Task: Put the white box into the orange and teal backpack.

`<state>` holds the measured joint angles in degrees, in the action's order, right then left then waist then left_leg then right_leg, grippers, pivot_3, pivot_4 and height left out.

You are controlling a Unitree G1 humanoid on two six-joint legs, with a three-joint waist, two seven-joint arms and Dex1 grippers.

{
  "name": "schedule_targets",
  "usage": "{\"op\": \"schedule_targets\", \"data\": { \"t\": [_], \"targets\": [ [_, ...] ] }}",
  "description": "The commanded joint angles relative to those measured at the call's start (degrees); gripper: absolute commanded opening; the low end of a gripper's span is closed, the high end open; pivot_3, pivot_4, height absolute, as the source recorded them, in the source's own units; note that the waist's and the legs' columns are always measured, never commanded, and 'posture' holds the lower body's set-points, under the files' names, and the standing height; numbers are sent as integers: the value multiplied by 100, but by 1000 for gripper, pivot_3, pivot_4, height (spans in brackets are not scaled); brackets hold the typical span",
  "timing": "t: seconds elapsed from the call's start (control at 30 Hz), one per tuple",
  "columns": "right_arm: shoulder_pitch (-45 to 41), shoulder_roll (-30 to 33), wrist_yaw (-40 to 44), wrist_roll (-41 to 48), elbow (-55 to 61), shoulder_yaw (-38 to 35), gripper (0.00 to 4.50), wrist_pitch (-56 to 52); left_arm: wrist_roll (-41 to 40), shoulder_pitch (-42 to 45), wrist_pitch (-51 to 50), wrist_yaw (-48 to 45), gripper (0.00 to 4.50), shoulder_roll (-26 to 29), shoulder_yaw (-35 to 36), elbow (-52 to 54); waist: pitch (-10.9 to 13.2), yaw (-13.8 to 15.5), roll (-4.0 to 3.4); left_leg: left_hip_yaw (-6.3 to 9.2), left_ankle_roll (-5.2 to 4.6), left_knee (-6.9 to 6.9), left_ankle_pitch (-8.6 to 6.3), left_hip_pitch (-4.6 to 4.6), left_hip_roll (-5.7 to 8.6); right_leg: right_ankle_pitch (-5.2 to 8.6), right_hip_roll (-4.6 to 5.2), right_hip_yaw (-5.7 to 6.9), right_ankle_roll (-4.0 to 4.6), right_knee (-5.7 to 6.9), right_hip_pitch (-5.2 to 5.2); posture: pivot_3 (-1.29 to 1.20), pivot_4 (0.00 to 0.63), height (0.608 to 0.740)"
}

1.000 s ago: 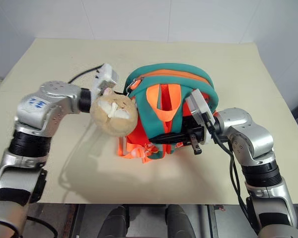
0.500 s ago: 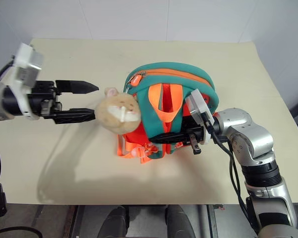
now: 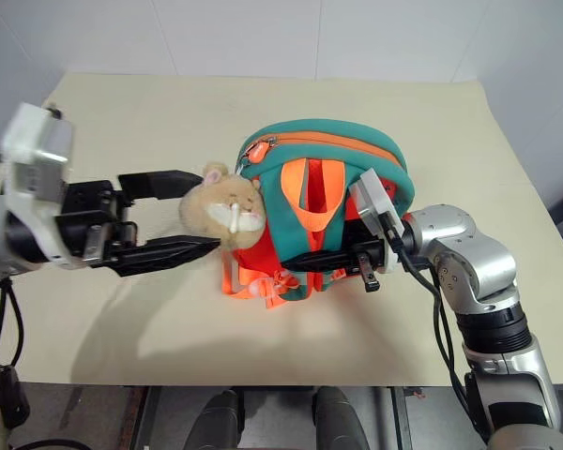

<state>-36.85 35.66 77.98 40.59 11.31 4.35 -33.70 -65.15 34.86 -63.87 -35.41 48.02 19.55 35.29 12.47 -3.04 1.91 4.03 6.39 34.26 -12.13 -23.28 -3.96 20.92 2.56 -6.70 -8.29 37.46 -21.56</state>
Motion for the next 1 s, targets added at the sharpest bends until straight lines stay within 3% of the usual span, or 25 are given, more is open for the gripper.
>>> {"op": "schedule_targets", "data": {
  "t": [0.03,0.17,0.2,0.5,0.6,0.73,1.0],
  "targets": [
    [-77,-16,20,45,147,-38,0,88,499,182,324,146,4460,87,-427,-100,0,-5,0,0,0,-1,0,0,0,0,0,0,0,-2,0,0,150,740],
    [-47,-19,-26,38,178,-57,0,86,1338,560,550,327,4460,68,-1198,-496,0,3,0,0,1,-4,1,1,0,0,-2,0,0,-3,0,0,150,740],
    [-43,-24,-44,36,186,-63,0,80,1330,650,513,349,4289,16,-1249,-552,0,5,0,0,1,-3,1,1,2,0,-1,-1,0,-3,0,0,150,740],
    [33,-15,-120,60,230,-82,0,62,823,916,101,74,1845,231,-954,-684,0,10,0,0,1,-10,0,-2,3,0,1,0,-1,-11,0,0,150,740],
    [53,-40,-142,95,229,-100,0,46,619,987,-42,-93,1311,496,-724,-803,0,1,0,0,1,-10,0,-1,3,0,1,-1,-1,-9,0,0,150,740],
    [132,-105,-206,217,236,-173,0,-2,557,1003,-63,-449,939,986,-455,-1124,0,-26,0,0,0,-14,0,1,3,1,0,-1,0,-7,-2,0,150,740],
    [485,-209,-557,548,618,-242,0,-179,795,1179,170,-1245,815,1639,-354,-2195,1,-25,-1,-1,0,-22,0,0,2,2,0,0,3,-12,-5,0,150,740]
  ]
}}
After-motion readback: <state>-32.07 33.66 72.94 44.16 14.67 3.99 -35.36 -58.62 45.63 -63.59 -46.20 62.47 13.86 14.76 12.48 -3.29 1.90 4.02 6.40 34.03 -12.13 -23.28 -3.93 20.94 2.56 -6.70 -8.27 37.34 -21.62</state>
